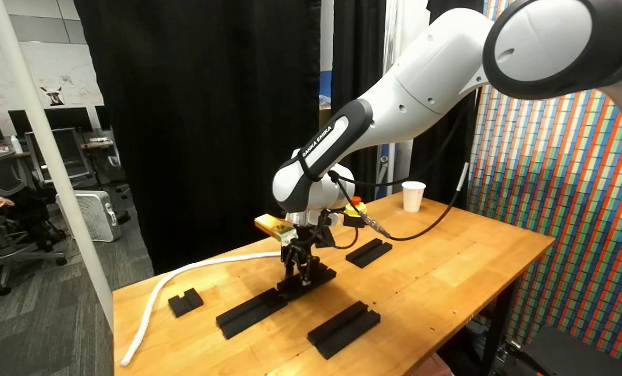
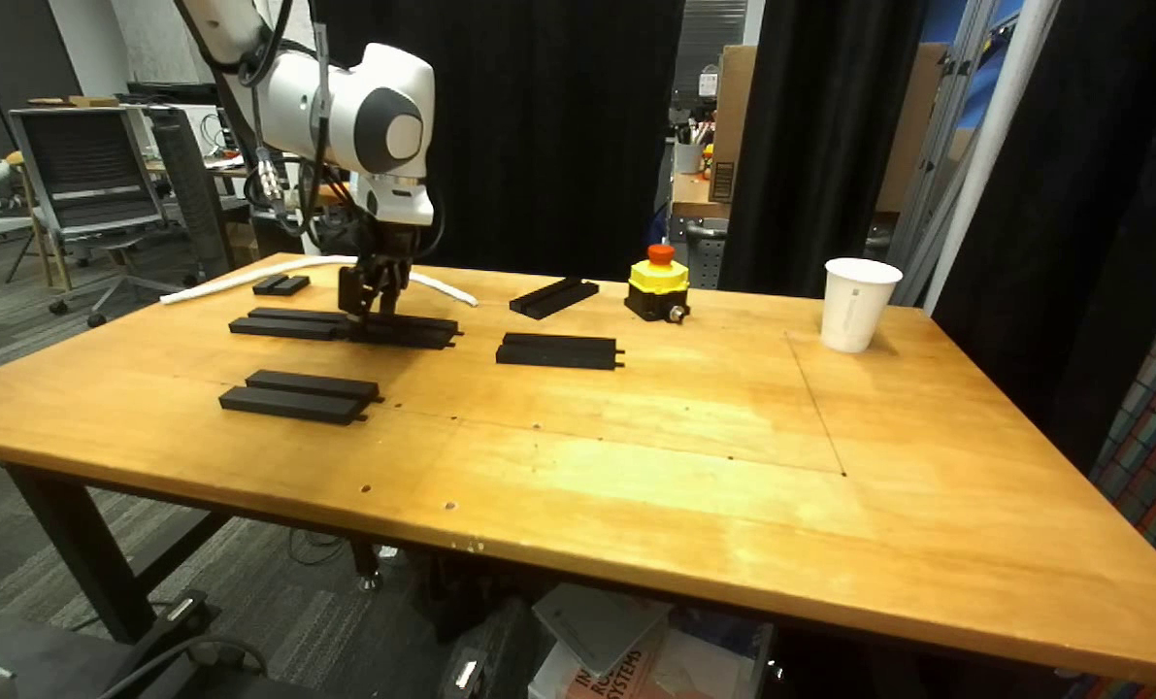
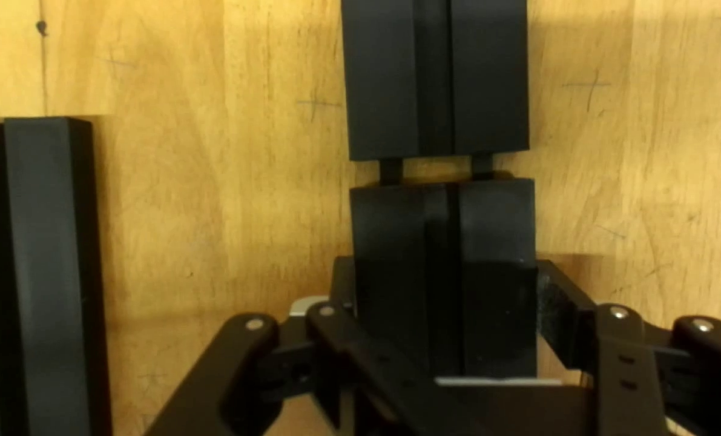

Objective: Attach some of the black objects at their width to make one long black strip

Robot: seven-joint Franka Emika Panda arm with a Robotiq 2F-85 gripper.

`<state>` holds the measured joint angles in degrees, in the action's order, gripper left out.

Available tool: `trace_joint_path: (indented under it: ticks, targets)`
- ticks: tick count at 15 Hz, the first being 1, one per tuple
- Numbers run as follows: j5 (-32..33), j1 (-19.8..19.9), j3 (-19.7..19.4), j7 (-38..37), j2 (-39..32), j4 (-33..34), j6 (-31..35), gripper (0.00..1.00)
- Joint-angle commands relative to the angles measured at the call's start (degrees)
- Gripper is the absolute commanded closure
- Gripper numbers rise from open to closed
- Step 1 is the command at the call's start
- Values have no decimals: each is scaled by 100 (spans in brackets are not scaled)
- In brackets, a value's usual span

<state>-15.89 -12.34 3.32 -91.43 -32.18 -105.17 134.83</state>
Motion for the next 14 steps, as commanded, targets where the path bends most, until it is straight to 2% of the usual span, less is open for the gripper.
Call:
trace_joint_path:
  ticks: [1, 14]
  targets:
    - [148, -118, -78, -207, -126, 232, 69, 53]
    - [93, -108, -3, -204, -208, 389, -87, 53]
